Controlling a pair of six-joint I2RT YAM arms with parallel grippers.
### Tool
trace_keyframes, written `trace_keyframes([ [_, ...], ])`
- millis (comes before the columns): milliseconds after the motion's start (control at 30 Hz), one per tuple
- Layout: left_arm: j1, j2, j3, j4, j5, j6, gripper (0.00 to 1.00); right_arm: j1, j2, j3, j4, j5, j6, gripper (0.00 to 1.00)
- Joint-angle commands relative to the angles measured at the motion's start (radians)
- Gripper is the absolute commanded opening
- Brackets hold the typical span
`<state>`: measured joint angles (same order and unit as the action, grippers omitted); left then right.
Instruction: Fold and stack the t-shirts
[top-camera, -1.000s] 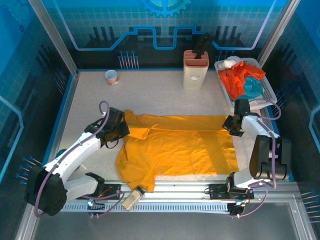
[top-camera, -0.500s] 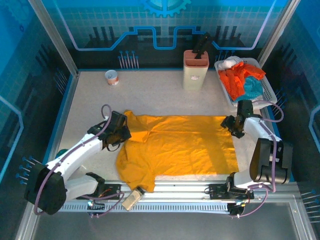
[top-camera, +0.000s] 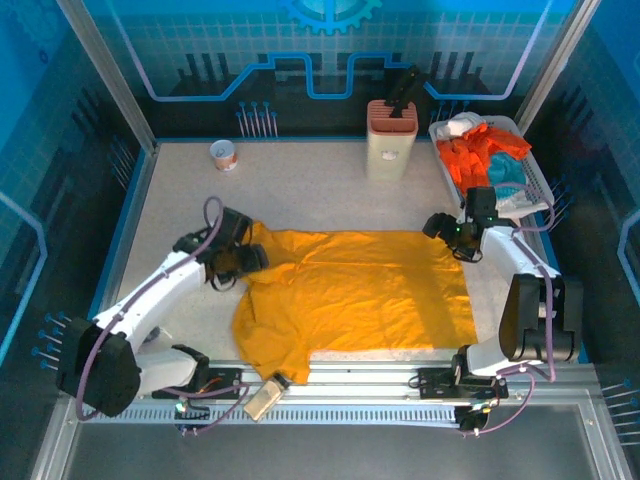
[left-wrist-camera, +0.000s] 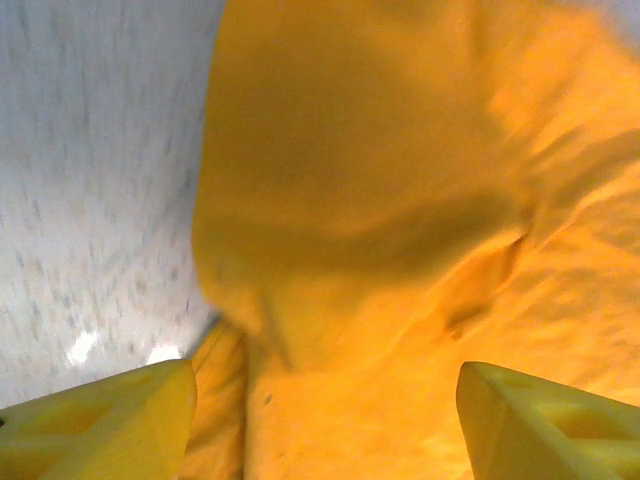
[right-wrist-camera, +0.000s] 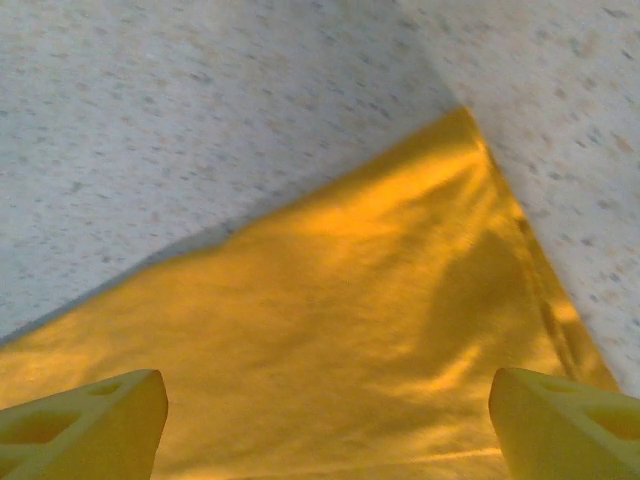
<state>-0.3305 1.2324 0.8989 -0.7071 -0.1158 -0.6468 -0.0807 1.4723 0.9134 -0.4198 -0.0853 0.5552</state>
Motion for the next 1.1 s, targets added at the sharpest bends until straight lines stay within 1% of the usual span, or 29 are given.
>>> trace_keyframes([
  [0, 0.061, 0.091, 0.18, -0.034, -0.007, 0.184, 0.67, 0.021, 0.053, 0.058, 0.026, -0.044, -0.029, 0.85],
  [67, 0.067, 0.184, 0.289, -0.054, -0.041, 0.273, 0.63, 0.024, 0.095, 0.088, 0.018, -0.05, -0.035, 0.84],
  [100, 0.068, 0.24, 0.346, -0.065, -0.048, 0.321, 0.59, 0.028, 0.115, 0.097, 0.018, -0.053, -0.04, 0.84],
  [167, 0.067, 0.341, 0.44, -0.091, -0.056, 0.385, 0.54, 0.033, 0.149, 0.116, 0.017, -0.056, -0.048, 0.82],
  [300, 0.067, 0.544, 0.601, -0.138, -0.07, 0.453, 0.46, 0.036, 0.196, 0.14, 0.014, -0.065, -0.055, 0.79],
  [400, 0.065, 0.649, 0.678, -0.154, -0.071, 0.478, 0.46, 0.039, 0.233, 0.164, -0.001, -0.078, -0.058, 0.77],
  [500, 0.066, 0.741, 0.746, -0.195, -0.112, 0.492, 0.46, 0.04, 0.269, 0.189, -0.023, -0.075, -0.061, 0.76],
  [600, 0.067, 0.827, 0.815, -0.246, -0.176, 0.495, 0.46, 0.039, 0.296, 0.202, -0.038, -0.061, -0.064, 0.74],
  [833, 0.081, 0.958, 0.913, -0.288, -0.175, 0.488, 0.45, 0.041, 0.354, 0.226, -0.072, -0.036, -0.062, 0.71],
  [1067, 0.096, 1.029, 0.968, -0.345, -0.181, 0.483, 0.38, 0.041, 0.365, 0.213, -0.069, -0.02, -0.049, 0.69],
])
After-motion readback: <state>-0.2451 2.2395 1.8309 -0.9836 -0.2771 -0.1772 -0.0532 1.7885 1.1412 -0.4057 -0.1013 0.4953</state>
